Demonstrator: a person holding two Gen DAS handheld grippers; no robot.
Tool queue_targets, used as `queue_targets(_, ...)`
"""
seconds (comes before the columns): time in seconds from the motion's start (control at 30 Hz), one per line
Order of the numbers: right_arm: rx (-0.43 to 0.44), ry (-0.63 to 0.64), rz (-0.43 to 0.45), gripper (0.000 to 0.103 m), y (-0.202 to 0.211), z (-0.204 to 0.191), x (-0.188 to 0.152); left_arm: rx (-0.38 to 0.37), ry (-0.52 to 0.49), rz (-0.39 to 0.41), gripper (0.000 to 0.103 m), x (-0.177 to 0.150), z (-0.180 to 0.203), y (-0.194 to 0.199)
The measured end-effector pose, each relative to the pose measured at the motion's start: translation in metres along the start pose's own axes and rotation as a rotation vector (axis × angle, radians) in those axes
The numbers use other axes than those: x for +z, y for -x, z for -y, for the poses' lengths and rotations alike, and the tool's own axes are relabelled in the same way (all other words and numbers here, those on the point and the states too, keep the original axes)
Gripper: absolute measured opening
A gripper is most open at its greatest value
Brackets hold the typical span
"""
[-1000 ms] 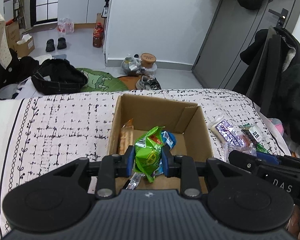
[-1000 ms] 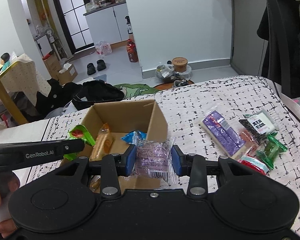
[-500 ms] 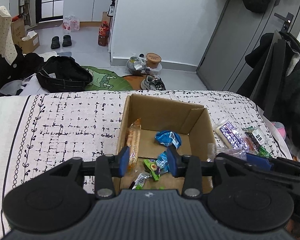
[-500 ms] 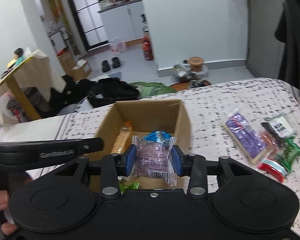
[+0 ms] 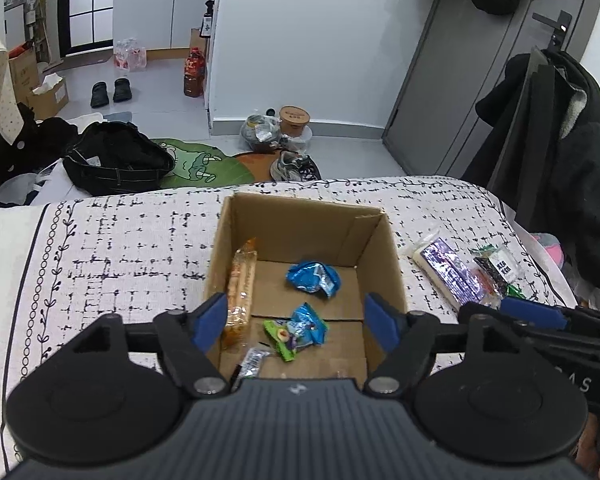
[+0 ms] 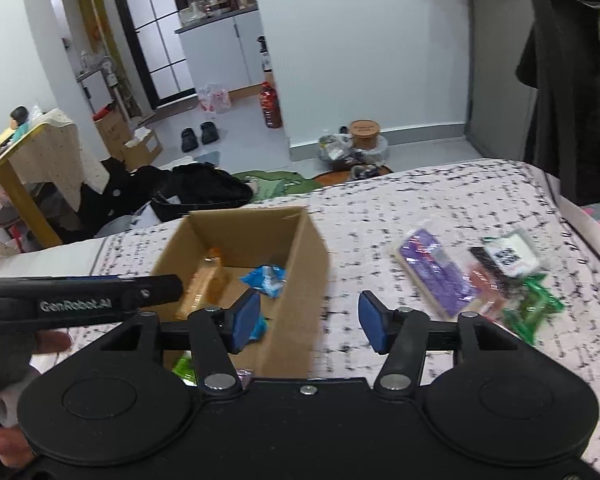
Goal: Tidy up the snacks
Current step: 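Move both open tools back to the snack pile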
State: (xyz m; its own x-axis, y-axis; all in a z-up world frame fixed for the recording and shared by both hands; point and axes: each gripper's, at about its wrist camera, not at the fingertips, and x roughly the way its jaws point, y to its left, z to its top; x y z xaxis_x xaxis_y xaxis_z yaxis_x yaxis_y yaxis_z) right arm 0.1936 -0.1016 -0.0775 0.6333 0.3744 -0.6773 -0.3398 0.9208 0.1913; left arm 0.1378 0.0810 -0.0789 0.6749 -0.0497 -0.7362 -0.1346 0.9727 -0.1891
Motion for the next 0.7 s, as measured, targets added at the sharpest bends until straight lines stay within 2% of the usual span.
queue_targets(0.17,-0.042,-0.019,-0.004,0.064,0.007,0.021,-0.004,-0.005,-0.012,0.008,0.085,0.001,0.012,-0.001)
queue_targets(0.33,-0.076,-0.031,0.002,0.08,0.016,0.039,-0.007,-0.018,-0.022,0.015,0.095,0.002,0.024,-0.001)
queue_targets(0.47,-0.096,-0.046,0.009,0.088,0.023,0.054,-0.01,-0.036,-0.047,0.018,0.102,0.001,0.038,-0.001)
queue_targets(0.7,-0.134,-0.074,0.019,0.103,0.032,0.077,-0.014,-0.079,-0.086,0.012,0.103,0.0,0.061,-0.005)
